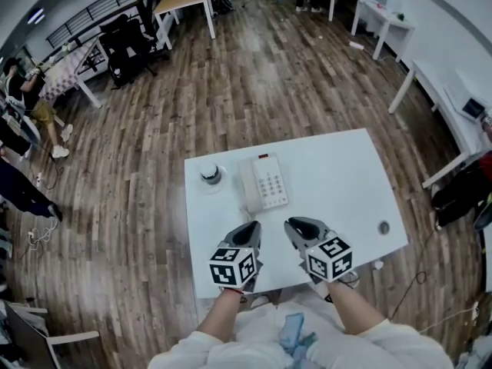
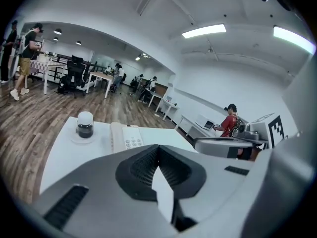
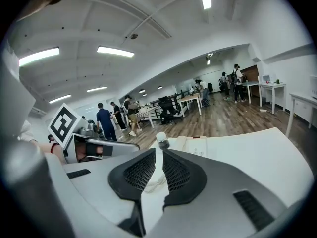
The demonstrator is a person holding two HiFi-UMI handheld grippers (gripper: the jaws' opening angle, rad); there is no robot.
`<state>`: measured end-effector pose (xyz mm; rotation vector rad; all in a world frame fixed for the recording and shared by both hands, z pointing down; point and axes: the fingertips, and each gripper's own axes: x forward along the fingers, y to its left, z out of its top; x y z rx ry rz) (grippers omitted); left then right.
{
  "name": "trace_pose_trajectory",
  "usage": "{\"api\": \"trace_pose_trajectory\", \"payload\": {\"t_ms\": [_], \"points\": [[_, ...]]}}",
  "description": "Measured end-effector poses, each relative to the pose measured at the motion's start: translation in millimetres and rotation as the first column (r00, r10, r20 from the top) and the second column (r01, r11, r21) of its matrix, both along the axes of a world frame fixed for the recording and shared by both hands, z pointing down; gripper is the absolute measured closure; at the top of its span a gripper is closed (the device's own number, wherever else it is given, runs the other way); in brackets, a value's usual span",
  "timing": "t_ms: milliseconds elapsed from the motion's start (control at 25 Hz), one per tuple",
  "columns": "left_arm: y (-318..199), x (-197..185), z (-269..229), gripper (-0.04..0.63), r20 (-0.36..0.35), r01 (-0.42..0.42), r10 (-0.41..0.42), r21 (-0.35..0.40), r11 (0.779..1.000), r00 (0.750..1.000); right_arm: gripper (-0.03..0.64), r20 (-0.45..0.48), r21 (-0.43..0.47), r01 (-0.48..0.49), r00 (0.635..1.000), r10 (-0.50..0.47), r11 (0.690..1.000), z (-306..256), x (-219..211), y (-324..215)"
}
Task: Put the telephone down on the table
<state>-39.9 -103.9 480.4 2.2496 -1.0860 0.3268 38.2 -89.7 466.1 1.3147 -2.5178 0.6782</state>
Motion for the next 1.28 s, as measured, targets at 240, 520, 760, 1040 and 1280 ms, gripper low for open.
{"api": "trace_pose_trajectory", "payload": {"t_ms": [240,520,760,1040,1280], "points": [[14.8,10.5,-36.9,0.595,-0.095,-0.041,0.053,0.12,0.992,0.994,0.549,0.099,0.126,0.042,0.994,-0.055,0.991,-38.7,-9.1,18.4],[27.8,7.9,-80.1,0.595,-0.099,-0.088,0.126,0.32,0.943,0.987,0.549,0.179,0.301,0.051,0.978,-0.109,0.952,-76.5,-26.3,37.5],[37.9,9.7,-85.8,0.595,-0.079,-0.108,0.146,0.357,0.928,0.986,0.549,0.161,0.331,0.067,0.979,-0.126,0.941,-81.2,-33.4,48.7],[41.2,10.5,-89.0,0.595,-0.084,-0.112,0.152,0.362,0.926,0.985,0.551,0.148,0.346,0.065,0.981,-0.123,0.936,-89.3,-34.0,48.5],[42.7,8.8,-88.8,0.595,-0.092,-0.099,0.141,0.356,0.929,0.986,0.575,0.117,0.329,0.06,0.988,-0.104,0.942,-83.9,-30.3,50.0]]}}
